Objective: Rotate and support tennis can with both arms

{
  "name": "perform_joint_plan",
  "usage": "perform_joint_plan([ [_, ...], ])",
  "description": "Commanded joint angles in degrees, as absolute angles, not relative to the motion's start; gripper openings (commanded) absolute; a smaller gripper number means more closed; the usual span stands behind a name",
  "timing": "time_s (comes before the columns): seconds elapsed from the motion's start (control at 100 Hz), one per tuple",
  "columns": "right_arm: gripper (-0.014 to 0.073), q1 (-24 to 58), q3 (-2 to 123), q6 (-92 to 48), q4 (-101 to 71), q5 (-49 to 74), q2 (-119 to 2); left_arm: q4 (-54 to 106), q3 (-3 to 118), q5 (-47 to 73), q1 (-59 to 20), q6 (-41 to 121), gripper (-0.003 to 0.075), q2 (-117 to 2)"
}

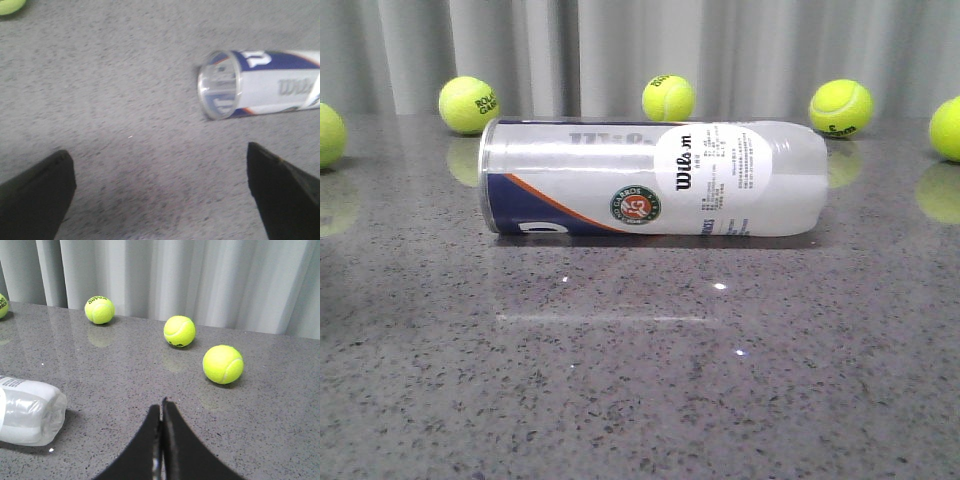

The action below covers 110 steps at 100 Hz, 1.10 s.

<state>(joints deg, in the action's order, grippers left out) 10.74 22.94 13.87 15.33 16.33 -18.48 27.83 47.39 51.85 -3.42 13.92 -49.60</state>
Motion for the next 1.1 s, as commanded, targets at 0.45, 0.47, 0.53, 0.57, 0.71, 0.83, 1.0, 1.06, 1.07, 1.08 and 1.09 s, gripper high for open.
perform_joint_plan([
  [0.45,-0.0067,10.4,24.2,13.7,16.0,12.2,-18.7,74.9,49.3,55.0,-3.6,47.3,0.0657,-72.7],
  [0.47,-0.0067,10.4,24.2,13.7,16.0,12.2,-18.7,75.9,49.3,55.3,-3.9,48.2,0.0657,-73.8],
  [0.53,-0.0067,10.4,24.2,13.7,16.0,12.2,-18.7,78.5,49.3,56.0,-4.7,50.4,0.0657,-76.8],
  [0.57,-0.0067,10.4,24.2,13.7,16.0,12.2,-18.7,80.1,49.3,56.1,-5.5,51.9,0.0657,-78.4],
  [0.71,-0.0067,10.4,24.2,13.7,16.0,12.2,-18.7,84.1,49.3,56.2,-9.1,55.4,0.0657,-83.6],
  [0.83,-0.0067,10.4,24.2,13.7,16.0,12.2,-18.7,87.9,49.3,56.2,-12.2,58.3,0.0657,-86.5],
  [1.0,-0.0067,10.4,24.2,13.7,16.0,12.2,-18.7,92.4,49.3,55.9,-14.4,61.3,0.0621,-88.2],
  [1.06,-0.0067,10.4,24.2,13.7,16.0,12.2,-18.7,93.4,49.3,55.8,-14.4,62.5,0.0529,-88.2],
  [1.07,-0.0067,10.4,24.2,13.7,16.0,12.2,-18.7,93.6,49.3,55.8,-14.4,62.6,0.0515,-88.2],
  [1.08,-0.0067,10.4,24.2,13.7,16.0,12.2,-18.7,93.8,49.3,55.8,-14.4,62.8,0.0484,-88.2],
  [1.09,-0.0067,10.4,24.2,13.7,16.0,12.2,-18.7,94.0,49.3,55.8,-14.4,62.7,0.0468,-88.2],
])
